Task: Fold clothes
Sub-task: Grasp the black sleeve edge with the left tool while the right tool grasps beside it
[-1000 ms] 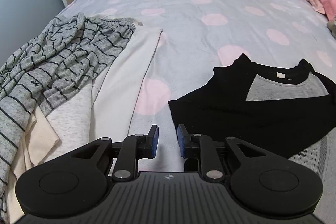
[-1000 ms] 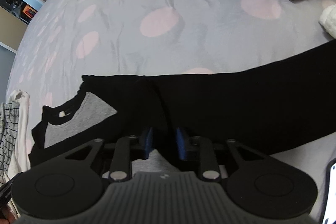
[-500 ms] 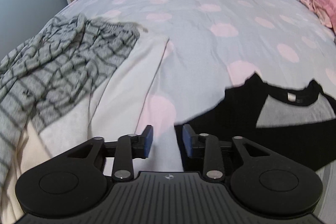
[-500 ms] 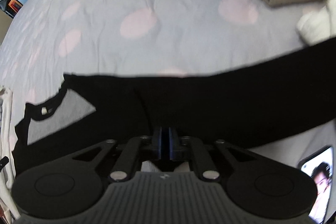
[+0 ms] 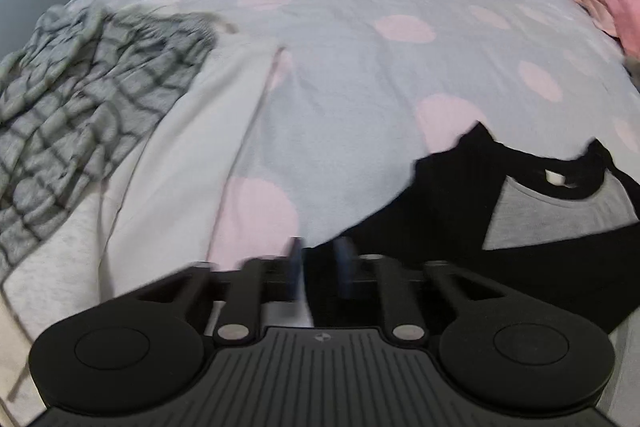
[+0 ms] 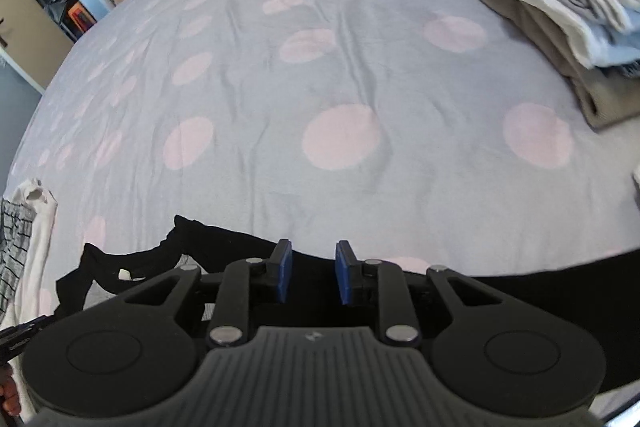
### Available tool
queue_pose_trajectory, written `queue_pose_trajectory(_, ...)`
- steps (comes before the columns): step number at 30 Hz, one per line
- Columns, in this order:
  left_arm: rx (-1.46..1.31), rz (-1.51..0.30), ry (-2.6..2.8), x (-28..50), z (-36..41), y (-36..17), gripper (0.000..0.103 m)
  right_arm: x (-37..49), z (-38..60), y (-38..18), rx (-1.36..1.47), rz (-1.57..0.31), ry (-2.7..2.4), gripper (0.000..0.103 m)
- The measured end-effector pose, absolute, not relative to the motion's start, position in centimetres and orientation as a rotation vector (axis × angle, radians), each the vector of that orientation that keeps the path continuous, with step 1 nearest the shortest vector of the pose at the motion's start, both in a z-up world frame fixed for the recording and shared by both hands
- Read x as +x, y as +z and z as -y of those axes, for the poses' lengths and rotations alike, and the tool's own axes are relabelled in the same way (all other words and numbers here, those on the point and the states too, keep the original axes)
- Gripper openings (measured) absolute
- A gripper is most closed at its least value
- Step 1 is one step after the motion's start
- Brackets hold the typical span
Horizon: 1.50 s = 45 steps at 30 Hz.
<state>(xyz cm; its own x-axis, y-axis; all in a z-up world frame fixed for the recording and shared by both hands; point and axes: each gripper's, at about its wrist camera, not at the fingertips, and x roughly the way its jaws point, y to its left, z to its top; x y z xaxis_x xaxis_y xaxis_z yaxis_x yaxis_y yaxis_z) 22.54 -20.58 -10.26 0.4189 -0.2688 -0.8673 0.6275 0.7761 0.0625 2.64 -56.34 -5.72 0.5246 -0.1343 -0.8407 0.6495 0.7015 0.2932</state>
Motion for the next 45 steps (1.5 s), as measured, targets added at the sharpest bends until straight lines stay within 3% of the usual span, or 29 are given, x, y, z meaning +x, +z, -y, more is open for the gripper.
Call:
queue_pose_trajectory(6,0.431,-0.997,-0.516,23.3,19.8,-10.2,0.002,3.7,56.0,-6.1,0.611,-0.923,-0.509,0.027)
queue_pose_trajectory(9,0.391,-1.011,-0.507,24.0,19.9,-9.7,0.007,3.8,56.0,-6.1,0.613,-0.921,-0.493,0.027)
queue_pose_trajectory(15,0.328,-0.946,-0.727,23.9,22.7,-8.0,0.032,6.8,55.0,-6.4,0.556,-0.910,-0.315,0.029)
queue_pose_trajectory(16,0.353,-0.930,-0.762,23.6,23.5,-8.1,0.040,7.4,54.8,-6.5,0.544,-0.908,-0.282,0.033)
queue_pose_trajectory(18,0.409,-0.897,-0.826,23.1,25.1,-8.3,0.042,8.5,54.3,-6.6,0.521,-0.903,-0.216,0.041)
queue_pose_trajectory(27,0.448,-0.892,-0.935,24.6,28.4,-11.5,0.041,12.3,53.6,-9.1,0.433,-0.912,-0.058,0.041)
queue_pose_trajectory(29,0.425,-0.899,-0.976,24.2,28.6,-11.8,0.033,12.2,53.2,-9.7,0.447,-0.916,-0.010,0.029)
queue_pose_trajectory(31,0.416,-0.895,-1.014,23.7,28.8,-12.1,0.009,12.0,52.4,-10.0,0.409,-0.915,0.012,0.010)
queue_pose_trajectory(33,0.432,-0.831,-1.012,22.8,28.9,-11.5,0.001,11.7,52.0,-9.6,0.371,-0.891,0.018,0.006)
queue_pose_trajectory(37,0.372,-0.764,-0.989,23.2,28.7,-9.3,0.001,11.5,52.6,-7.9,0.373,-0.820,-0.015,0.005)
queue_pose_trajectory(40,0.433,-0.798,-0.969,23.4,29.6,-10.5,0.001,11.7,53.1,-6.8,0.377,-0.779,-0.044,0.005)
queue_pose_trajectory(45,0.449,-0.838,-0.924,23.5,30.0,-11.8,0.004,12.7,52.6,-9.3,0.378,-0.865,-0.084,0.006)
